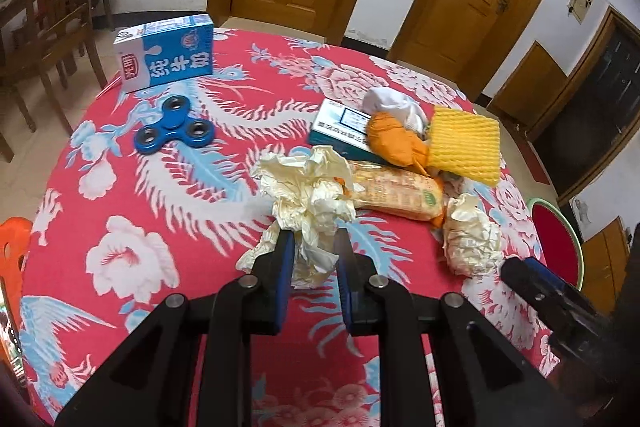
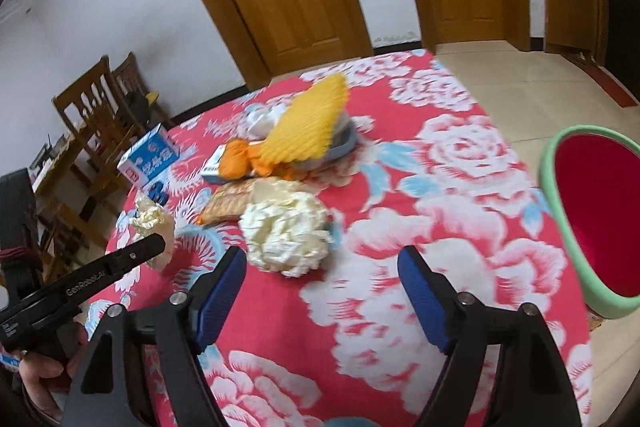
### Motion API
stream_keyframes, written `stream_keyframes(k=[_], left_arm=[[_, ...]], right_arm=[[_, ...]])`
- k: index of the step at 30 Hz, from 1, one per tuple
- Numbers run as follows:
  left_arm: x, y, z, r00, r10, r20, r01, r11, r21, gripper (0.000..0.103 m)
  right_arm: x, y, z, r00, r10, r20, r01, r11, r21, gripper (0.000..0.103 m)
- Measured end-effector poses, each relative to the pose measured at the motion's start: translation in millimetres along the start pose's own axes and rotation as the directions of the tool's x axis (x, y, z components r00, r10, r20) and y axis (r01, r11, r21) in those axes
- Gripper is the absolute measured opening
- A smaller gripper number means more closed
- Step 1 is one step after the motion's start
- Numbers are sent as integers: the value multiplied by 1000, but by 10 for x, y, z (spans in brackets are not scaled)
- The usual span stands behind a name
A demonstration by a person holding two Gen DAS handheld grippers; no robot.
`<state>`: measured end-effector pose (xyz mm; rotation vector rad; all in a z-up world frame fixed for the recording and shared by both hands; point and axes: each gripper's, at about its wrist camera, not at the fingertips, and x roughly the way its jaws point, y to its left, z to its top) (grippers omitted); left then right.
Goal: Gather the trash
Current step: 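Grasp the white crumpled paper ball with the right gripper while the left holds its paper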
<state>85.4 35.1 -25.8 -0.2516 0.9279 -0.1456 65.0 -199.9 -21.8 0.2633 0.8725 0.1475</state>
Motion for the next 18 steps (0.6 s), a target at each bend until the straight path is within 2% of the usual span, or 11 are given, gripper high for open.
stream_keyframes(k=[9, 11, 18], left_arm=[[-15, 51, -31, 1000, -16, 6, 16, 1000, -14, 20], [-24, 39, -44, 1000, -25, 7, 25, 1000, -13, 20], [-23, 34, -57, 999, -43, 7, 43, 999, -18, 20]], right_arm=[[223, 11, 7, 999, -29, -43, 29, 1000, 6, 80], [234, 15, 3, 999, -22, -48, 22, 1000, 2, 76], [298, 46, -12, 997, 8, -75, -9, 1000, -4, 53]])
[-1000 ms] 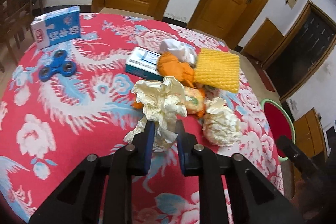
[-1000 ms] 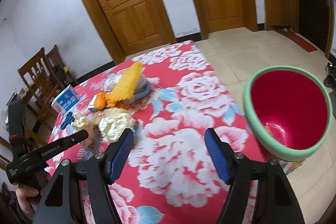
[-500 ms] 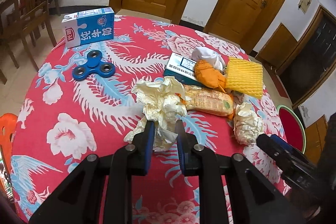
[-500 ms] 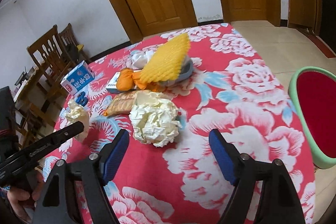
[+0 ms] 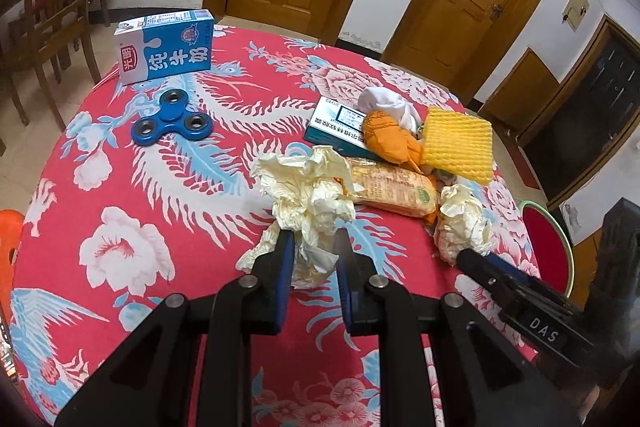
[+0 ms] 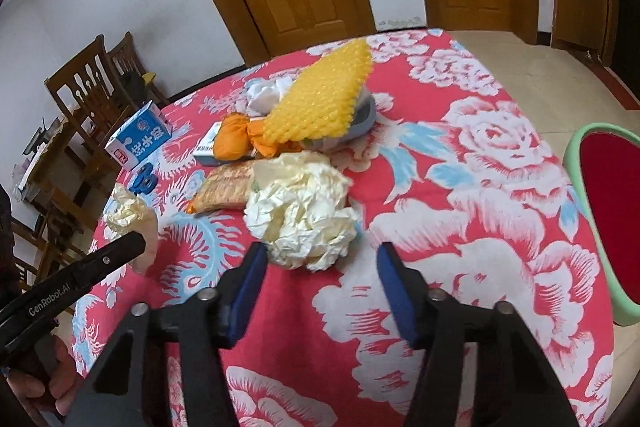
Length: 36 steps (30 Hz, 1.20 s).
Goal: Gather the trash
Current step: 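Grasp the white crumpled paper ball with the right gripper while the left holds its paper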
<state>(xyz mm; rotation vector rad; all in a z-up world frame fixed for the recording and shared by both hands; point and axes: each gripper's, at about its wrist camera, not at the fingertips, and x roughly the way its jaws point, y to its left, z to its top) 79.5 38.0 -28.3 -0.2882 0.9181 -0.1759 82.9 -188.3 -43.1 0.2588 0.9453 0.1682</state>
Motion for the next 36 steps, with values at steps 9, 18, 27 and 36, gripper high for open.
stream_keyframes(k=[9, 18, 27, 36], left_arm=[[3, 8, -17, 1000, -10, 0, 10, 1000, -4, 20], [-40, -13, -39, 1000, -23, 7, 23, 1000, -2, 20], [-66, 15, -34, 1000, -23, 12, 24, 1000, -12, 20], [-57, -31, -33, 1000, -27, 11, 27, 1000, -6, 20]], right_arm=[[50, 10, -56, 999, 18, -37, -18, 1000, -1, 24], [-30, 29, -96, 1000, 25, -12, -26, 999, -22, 6], [-202, -16, -91, 999, 39, 37, -39, 999, -8, 4], [-489, -36, -76, 993, 61, 105, -60, 998, -7, 3]])
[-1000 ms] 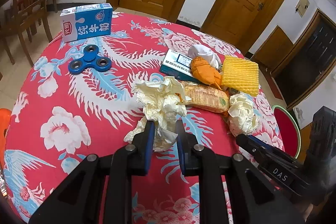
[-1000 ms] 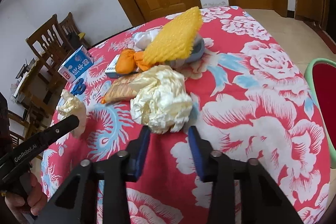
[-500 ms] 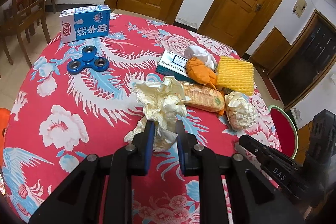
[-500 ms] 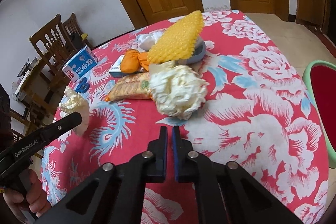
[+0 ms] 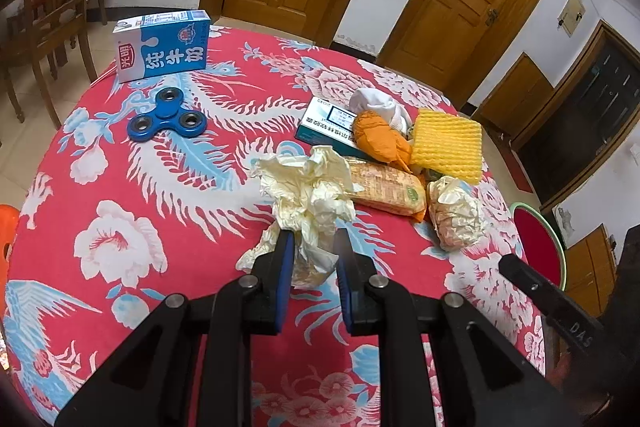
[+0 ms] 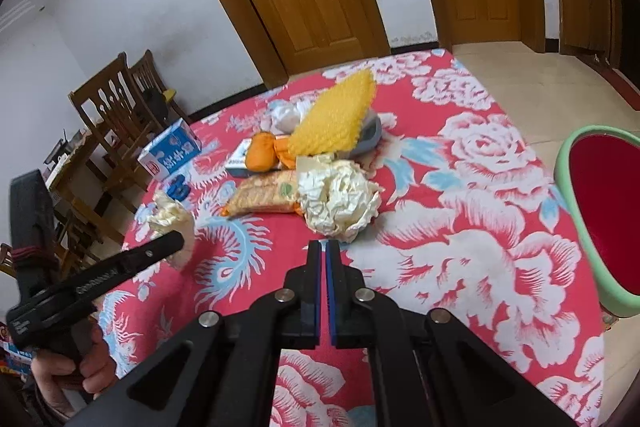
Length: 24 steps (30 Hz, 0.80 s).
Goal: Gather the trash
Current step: 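Grasp the white crumpled paper ball with the right gripper while the left holds its paper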
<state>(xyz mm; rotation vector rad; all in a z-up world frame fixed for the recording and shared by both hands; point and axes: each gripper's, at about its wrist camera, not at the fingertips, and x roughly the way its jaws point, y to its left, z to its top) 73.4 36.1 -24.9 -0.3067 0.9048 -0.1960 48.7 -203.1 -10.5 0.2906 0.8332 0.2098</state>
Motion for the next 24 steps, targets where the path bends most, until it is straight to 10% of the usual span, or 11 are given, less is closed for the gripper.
stream_keyframes(k=[6, 10, 24], left_arm=[[-10, -19, 6, 1000, 3, 5, -3, 1000, 5, 20], [13, 26, 10, 1000, 3, 0, -3, 1000, -8, 20], [116, 138, 26, 1000, -8, -16, 7, 999, -36, 20]], right_arm=[[18, 25, 48, 999, -41, 14, 41, 999, -30, 6], [110, 15, 83, 997, -73, 14, 74, 997, -29, 66], [510, 45, 224, 989, -142, -29, 140, 988, -58, 86]])
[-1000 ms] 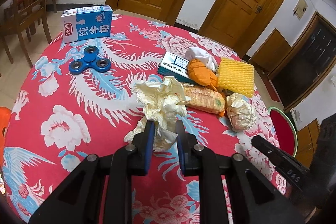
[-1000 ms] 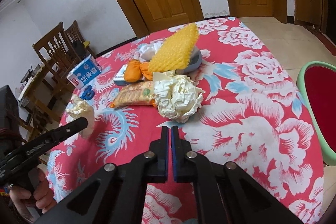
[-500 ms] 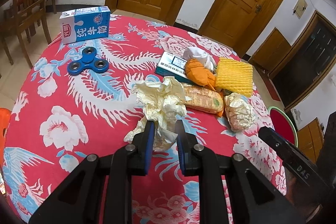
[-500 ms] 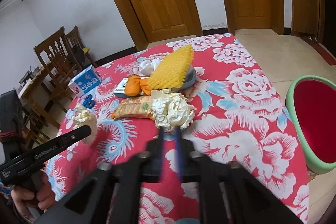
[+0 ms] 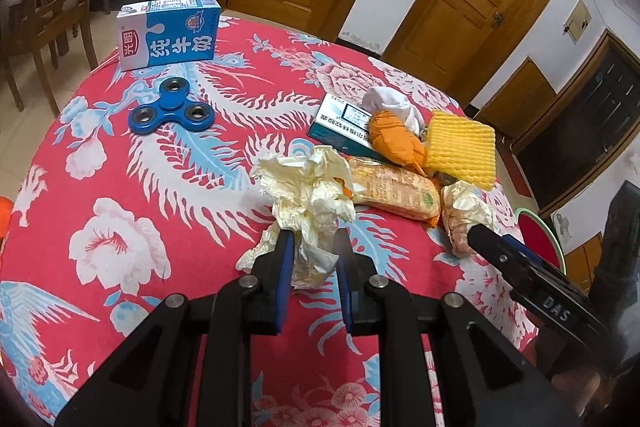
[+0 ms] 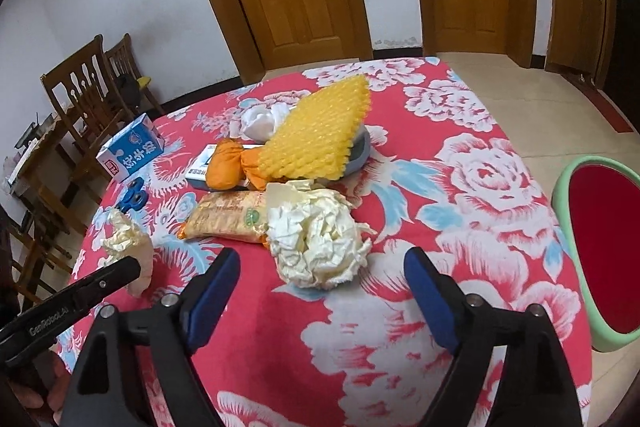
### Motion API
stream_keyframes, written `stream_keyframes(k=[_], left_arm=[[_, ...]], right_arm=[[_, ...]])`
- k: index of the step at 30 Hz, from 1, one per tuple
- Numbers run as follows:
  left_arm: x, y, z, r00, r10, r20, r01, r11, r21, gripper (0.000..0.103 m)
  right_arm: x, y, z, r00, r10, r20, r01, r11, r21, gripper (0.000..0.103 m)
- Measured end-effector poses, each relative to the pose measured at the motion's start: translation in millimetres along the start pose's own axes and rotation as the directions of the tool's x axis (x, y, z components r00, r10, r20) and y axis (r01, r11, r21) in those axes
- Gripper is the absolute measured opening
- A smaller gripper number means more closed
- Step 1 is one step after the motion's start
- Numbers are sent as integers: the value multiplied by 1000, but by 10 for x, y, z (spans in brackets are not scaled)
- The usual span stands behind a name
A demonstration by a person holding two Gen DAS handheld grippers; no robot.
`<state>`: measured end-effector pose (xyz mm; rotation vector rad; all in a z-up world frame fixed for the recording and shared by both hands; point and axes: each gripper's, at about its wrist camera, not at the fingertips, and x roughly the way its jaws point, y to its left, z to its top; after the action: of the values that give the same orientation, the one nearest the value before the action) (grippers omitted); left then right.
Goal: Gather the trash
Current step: 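Grasp the white crumpled paper ball with the right gripper while the left holds its paper, then carry both crumpled papers over the red bucket with both grippers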
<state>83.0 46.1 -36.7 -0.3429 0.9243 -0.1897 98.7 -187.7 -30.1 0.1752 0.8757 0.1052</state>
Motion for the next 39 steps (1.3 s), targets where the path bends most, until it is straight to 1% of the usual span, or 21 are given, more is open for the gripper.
stream_keyframes(k=[2, 3, 4, 5, 6, 8, 10, 16, 24, 33, 39], left_arm=[[15, 10, 4, 1000, -1, -4, 1, 1000, -2, 20], [18, 10, 4, 1000, -1, -5, 1, 1000, -3, 20], [27, 15, 5, 1000, -1, -7, 1, 1000, -4, 20], [34, 22, 8, 1000, -2, -8, 2, 1000, -5, 20], [39, 23, 10, 1000, -2, -9, 2, 1000, -6, 20], [51, 22, 10, 1000, -2, -10, 2, 1000, -5, 20], [63, 17, 13, 1000, -1, -12, 1, 1000, -3, 20], [49, -17, 26, 1000, 2, -9, -2, 1000, 4, 20], [-4, -181, 32, 1000, -9, -2, 9, 999, 32, 20], [-56, -443, 11, 999, -52, -11, 53, 996, 66, 20], [-54, -633, -5, 995, -98, -37, 101, 991, 86, 20]], right_arm=[[53, -7, 14, 1000, -6, -6, 6, 1000, 3, 86], [78, -15, 19, 1000, -10, -10, 10, 1000, 7, 83], [95, -19, 21, 1000, -14, -12, 14, 1000, 8, 73], [119, -26, 20, 1000, -16, -19, 16, 1000, 8, 66], [139, -35, 16, 1000, -7, -28, 7, 1000, 11, 55], [149, -40, 8, 1000, 8, -29, -8, 1000, 17, 52], [115, -34, 7, 1000, 12, -15, -12, 1000, 8, 46], [1, -84, -32, 1000, 30, -5, -30, 999, 28, 45], [-321, -195, -89, 998, 43, 42, -45, 998, 47, 45], [-670, -449, -144, 994, 36, 104, -47, 994, 100, 45], [-844, -652, -188, 990, 17, 139, -36, 990, 138, 45]])
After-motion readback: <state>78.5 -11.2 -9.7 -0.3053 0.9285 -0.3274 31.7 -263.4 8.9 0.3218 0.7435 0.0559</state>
